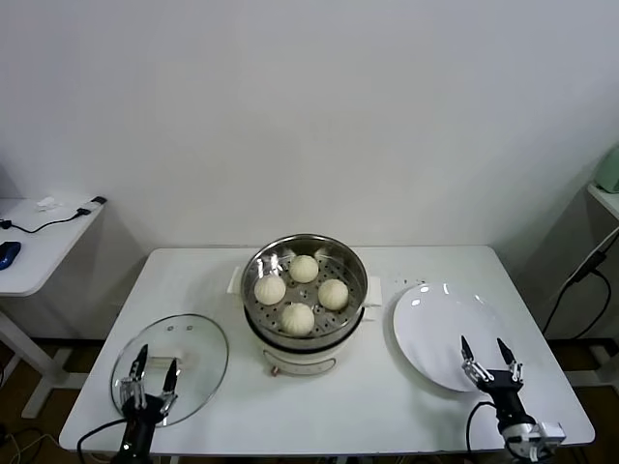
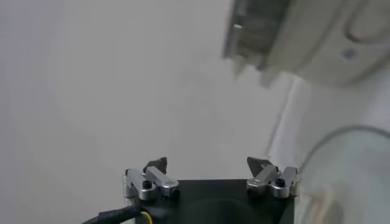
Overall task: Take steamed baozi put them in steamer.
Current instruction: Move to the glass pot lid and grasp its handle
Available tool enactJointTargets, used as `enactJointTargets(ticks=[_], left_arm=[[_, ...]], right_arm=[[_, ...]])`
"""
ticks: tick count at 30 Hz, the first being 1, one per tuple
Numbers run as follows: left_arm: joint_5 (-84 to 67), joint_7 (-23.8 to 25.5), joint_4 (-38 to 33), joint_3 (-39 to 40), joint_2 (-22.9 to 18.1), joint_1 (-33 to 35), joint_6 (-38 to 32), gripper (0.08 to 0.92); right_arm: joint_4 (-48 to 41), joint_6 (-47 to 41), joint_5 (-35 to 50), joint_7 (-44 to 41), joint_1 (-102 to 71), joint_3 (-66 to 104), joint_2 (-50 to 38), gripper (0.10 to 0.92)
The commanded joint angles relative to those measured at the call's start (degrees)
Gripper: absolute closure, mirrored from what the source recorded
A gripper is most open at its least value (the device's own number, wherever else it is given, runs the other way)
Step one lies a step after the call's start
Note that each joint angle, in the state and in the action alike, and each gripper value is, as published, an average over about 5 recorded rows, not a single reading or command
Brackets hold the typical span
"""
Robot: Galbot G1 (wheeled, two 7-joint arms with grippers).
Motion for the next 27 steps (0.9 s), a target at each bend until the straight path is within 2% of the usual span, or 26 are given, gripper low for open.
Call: enactJointTargets(ticks=[1, 13, 27], left_arm=[[11.64, -3.78, 13.67, -1.69, 2.99, -5.36, 2.18, 0.177], [12.60, -3.06, 20.60, -1.09, 3.15, -12.88, 3.02, 0.177], [13.07, -1.54, 21.23, -0.01, 3.08, -16.27, 3.73, 0.177]], right_arm=[[0.52, 1.19, -0.20, 0.24, -2.29, 0.72, 2.42, 0.203], [1.10, 1.15, 0.18, 0.20, -3.27, 1.60, 3.07, 0.203], [0.46, 1.40, -0.20, -0.17, -4.06, 2.24, 3.08, 0.203]])
